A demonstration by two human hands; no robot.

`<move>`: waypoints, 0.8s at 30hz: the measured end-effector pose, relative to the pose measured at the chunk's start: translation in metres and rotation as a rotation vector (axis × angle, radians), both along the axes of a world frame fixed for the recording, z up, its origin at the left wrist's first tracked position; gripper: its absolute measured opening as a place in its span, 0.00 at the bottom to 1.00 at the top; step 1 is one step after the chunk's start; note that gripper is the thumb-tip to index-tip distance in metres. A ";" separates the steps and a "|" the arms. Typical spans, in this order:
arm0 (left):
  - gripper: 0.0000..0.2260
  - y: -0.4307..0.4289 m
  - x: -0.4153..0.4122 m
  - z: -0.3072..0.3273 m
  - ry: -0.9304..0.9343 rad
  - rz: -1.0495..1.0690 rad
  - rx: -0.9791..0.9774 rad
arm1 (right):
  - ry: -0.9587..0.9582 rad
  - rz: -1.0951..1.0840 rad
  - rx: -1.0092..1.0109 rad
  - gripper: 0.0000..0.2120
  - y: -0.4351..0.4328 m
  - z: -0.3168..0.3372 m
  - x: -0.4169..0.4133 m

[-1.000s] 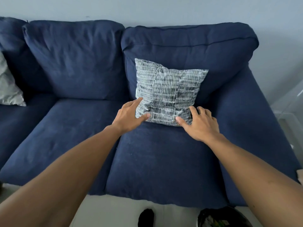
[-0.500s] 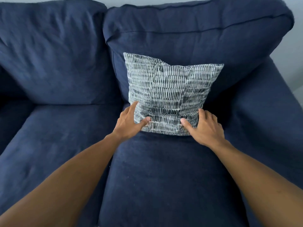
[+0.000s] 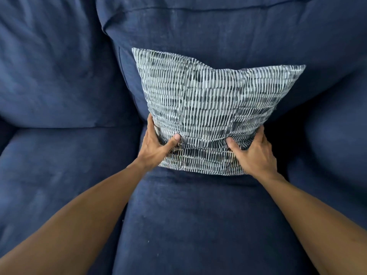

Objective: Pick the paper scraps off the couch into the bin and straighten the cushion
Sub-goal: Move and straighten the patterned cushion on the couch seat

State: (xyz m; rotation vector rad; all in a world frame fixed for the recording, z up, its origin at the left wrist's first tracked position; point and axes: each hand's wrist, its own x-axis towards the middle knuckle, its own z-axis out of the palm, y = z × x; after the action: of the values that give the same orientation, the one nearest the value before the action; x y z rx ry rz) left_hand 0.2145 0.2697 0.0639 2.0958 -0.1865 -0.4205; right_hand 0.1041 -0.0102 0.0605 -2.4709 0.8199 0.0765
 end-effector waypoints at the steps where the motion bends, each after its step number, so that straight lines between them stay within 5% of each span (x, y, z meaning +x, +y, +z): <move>1: 0.54 -0.001 0.002 -0.001 0.017 0.007 -0.003 | -0.005 -0.022 0.046 0.63 -0.001 -0.003 0.002; 12: 0.57 -0.009 0.012 0.006 0.072 0.109 0.073 | -0.023 -0.157 0.328 0.66 -0.002 -0.005 0.012; 24: 0.42 0.000 -0.033 0.049 -0.002 0.155 -0.089 | -0.212 -0.085 0.269 0.50 0.016 0.050 -0.030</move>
State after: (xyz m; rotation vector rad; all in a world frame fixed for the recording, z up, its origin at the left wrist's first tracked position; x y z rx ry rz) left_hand 0.1816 0.2696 0.1127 2.0067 -0.0422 -0.3119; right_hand 0.0743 0.0054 0.1109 -2.1465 0.7673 -0.0979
